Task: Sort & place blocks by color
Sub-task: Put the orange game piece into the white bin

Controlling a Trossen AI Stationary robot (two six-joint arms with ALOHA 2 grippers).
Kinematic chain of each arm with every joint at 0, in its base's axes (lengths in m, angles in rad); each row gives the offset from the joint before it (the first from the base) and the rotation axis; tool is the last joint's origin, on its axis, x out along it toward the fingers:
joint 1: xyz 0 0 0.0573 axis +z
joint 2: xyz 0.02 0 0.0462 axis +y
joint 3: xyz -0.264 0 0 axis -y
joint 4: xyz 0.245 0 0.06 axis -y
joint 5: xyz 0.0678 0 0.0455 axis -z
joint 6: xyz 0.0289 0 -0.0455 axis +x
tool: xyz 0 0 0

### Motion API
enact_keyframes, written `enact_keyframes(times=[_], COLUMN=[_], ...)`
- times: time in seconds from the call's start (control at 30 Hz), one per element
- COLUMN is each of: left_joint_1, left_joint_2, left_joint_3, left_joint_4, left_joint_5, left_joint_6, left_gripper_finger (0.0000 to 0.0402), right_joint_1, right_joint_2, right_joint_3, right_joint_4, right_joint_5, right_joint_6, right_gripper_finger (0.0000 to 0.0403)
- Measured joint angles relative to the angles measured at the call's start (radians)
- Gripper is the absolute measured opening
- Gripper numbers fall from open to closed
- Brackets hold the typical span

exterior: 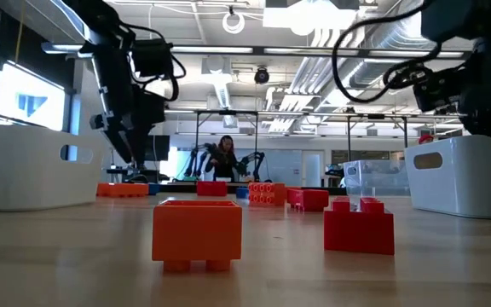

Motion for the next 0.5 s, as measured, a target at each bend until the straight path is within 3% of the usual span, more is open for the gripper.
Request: enact_keyframes(times=[0.5], left_joint_1=[0.021], left_joint_2=[0.106], left_joint_3=[0.005], left_joint_4=[0.016], left_joint_5=[-0.001], left_joint_6=[0.061], left_gripper_finger=[0.0220], right_joint_1=[0.001], right_joint_2=[0.000], right_joint_3=[0.144], right_joint_4=[-0.061], right_joint_5=[0.136], right_joint_6=[-0.080], right_gripper_finger=[0.0238])
